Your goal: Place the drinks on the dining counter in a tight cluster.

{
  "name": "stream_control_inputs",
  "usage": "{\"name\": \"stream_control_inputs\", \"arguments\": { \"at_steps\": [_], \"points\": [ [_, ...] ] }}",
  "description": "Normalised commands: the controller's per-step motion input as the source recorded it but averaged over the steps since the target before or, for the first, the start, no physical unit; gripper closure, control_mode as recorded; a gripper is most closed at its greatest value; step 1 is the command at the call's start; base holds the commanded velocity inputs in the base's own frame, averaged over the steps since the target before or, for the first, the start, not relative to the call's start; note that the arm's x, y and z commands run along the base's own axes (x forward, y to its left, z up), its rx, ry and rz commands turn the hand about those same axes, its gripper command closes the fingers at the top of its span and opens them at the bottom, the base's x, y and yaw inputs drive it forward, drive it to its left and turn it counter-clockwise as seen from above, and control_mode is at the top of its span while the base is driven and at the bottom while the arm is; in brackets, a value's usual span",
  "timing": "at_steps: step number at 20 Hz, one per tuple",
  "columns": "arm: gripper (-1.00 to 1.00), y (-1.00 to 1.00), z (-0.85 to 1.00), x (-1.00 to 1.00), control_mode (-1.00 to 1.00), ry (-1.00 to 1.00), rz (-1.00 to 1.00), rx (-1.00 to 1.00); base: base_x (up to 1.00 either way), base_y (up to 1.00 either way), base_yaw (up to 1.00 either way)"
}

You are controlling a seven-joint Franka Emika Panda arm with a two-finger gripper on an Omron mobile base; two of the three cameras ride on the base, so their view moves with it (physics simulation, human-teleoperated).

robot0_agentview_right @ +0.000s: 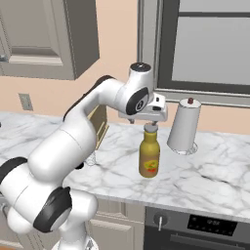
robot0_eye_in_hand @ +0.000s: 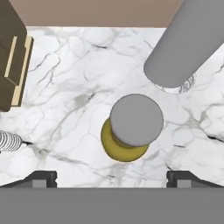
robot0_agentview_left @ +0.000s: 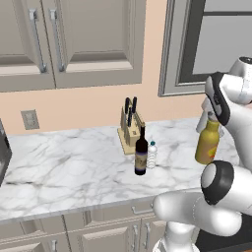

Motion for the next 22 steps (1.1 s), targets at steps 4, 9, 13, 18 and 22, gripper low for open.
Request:
{"name": "stream_control_inputs", "arguments": {
  "at_steps": [4, 9, 13, 18, 22],
  "points": [
    [-1.0, 0.0, 0.0, 0.26, -1.0, 0.07, 0.0, -0.06, 0.0, 0.0, 0.0],
    [-1.0, -0.02, -0.04, 0.29, -1.0, 0.03, 0.0, 0.0, 0.0, 0.0, 0.0],
    [-1.0, -0.08, -0.08, 0.23, -1.0, 0.05, 0.0, 0.0, 0.0, 0.0, 0.0],
    [-1.0, -0.11, -0.12, 0.02, -1.0, 0.04, 0.0, 0.0, 0.0, 0.0, 0.0],
    [-1.0, -0.12, -0.15, 0.0, -1.0, 0.02, 0.0, 0.0, 0.0, 0.0, 0.0]
  ]
}}
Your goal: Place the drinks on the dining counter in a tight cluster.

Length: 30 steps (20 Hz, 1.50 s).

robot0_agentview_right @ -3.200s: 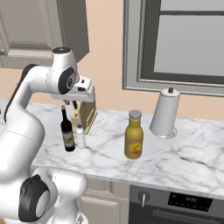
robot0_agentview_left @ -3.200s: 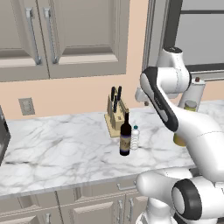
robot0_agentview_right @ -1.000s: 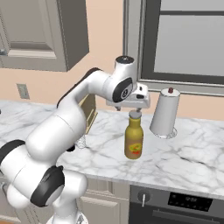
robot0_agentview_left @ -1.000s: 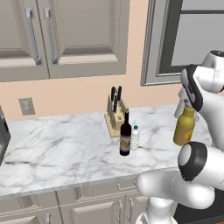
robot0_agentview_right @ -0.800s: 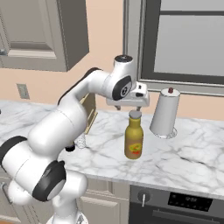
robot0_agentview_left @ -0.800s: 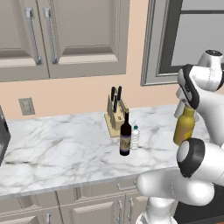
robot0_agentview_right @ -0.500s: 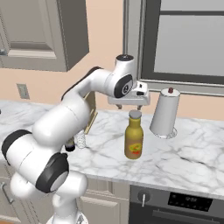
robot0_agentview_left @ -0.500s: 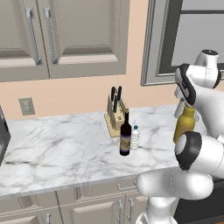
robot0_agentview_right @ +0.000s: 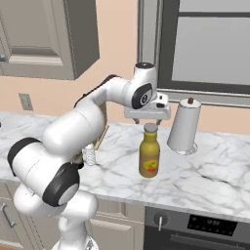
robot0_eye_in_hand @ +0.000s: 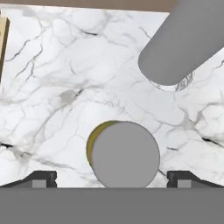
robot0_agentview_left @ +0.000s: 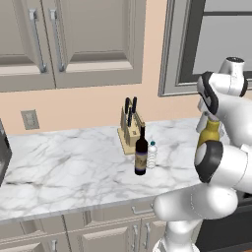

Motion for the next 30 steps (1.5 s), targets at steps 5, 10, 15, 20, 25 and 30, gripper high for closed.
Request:
{"name": "stream_control_inputs", "arguments": {
  "at_steps": [5, 10, 15, 20, 25, 30],
  "points": [
    [-1.0, 0.0, -0.15, 0.0, -1.0, 0.01, 0.0, 0.0, 0.0, 0.0, 0.0],
    [-1.0, 0.0, -0.3, 0.0, -1.0, 0.0, 0.0, 0.0, 0.0, 0.0, 0.0],
    [-1.0, -0.02, -0.26, 0.0, -1.0, 0.0, 0.0, 0.0, 0.0, 0.0, 0.0],
    [-1.0, -0.11, -0.23, 0.0, -1.0, 0.0, -0.01, 0.0, 0.0, 0.0, 0.0],
    [-1.0, -0.14, 0.0, 0.0, -1.0, 0.0, -0.01, 0.0, 0.0, 0.0, 0.0],
    [-1.0, -0.02, 0.03, 0.0, -1.0, 0.0, 0.0, 0.0, 0.0, 0.0, 0.0]
  ]
}}
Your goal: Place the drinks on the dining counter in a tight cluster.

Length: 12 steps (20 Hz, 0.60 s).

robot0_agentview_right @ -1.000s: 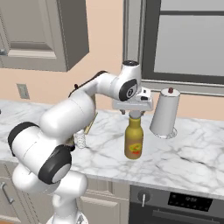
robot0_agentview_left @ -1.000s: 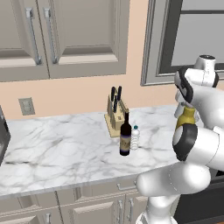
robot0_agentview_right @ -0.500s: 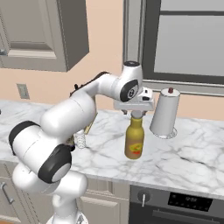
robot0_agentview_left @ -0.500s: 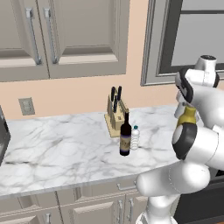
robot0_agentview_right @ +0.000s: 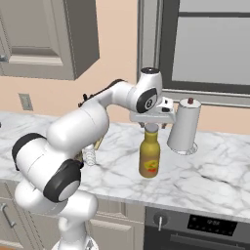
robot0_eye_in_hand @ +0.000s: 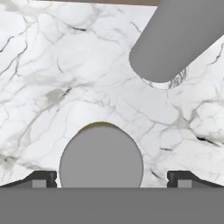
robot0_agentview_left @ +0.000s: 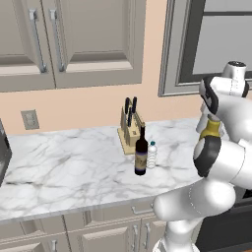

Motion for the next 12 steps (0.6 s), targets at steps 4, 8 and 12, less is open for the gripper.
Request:
{"name": "stream_control_inputs", "arguments": {
  "at_steps": [4, 8, 12],
  "points": [
    [-1.0, 0.0, -0.03, 0.0, -1.0, 0.0, 0.0, 0.0, 0.0, 0.0, 0.0],
    [-1.0, 0.0, -0.16, 0.0, -1.0, 0.0, 0.0, 0.0, 0.0, 0.0, 0.0],
    [-1.0, 0.02, -0.01, -0.04, -1.0, 0.0, 0.0, 0.01, 0.0, 0.0, 0.0]
  ]
}}
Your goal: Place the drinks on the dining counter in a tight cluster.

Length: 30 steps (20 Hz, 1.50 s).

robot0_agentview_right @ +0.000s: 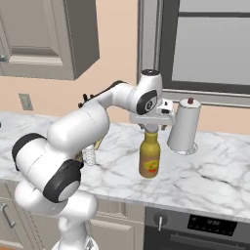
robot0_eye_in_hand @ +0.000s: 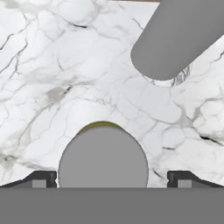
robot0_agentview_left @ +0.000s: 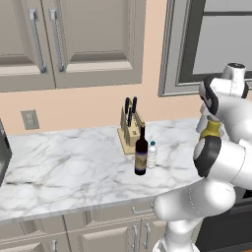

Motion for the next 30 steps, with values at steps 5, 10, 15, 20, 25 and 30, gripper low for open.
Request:
{"name": "stream_control_inputs", "arguments": {
  "at_steps": [5, 10, 15, 20, 25, 30],
  "points": [
    [-1.0, 0.01, -0.12, 0.0, -1.0, 0.0, 0.0, 0.0, 0.0, 0.0, 0.0],
    [-1.0, 0.0, -0.22, 0.0, -1.0, 0.0, 0.0, 0.01, 0.0, 0.0, 0.0],
    [-1.0, 0.0, -0.18, 0.0, -1.0, 0.0, 0.0, 0.01, 0.0, 0.0, 0.0],
    [1.0, 0.0, -0.21, 0.0, -1.0, 0.0, 0.0, 0.0, 0.0, 0.0, 0.0],
    [1.0, 0.0, -0.06, 0.0, -1.0, 0.0, 0.0, 0.0, 0.0, 0.0, 0.0],
    [1.0, 0.06, 0.13, -0.33, -1.0, 0.0, 0.0, 0.0, 0.0, 0.0, 0.0]
  ]
}}
